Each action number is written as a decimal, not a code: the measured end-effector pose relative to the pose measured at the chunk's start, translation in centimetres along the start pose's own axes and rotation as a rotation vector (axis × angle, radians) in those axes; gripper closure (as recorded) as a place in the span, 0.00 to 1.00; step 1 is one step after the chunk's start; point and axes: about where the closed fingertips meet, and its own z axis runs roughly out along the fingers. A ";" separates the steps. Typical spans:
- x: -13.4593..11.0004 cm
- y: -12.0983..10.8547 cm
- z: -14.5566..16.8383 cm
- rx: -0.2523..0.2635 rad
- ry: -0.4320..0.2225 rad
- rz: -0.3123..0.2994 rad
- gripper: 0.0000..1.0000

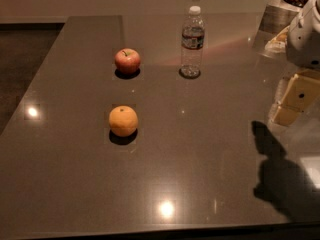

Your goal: Move apple near orange

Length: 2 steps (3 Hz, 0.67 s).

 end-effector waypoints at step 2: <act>-1.4 -1.0 0.7 -0.001 -0.020 0.021 0.00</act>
Offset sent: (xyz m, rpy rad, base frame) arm 0.0396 0.0313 -0.0085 0.0705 0.0195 -0.0437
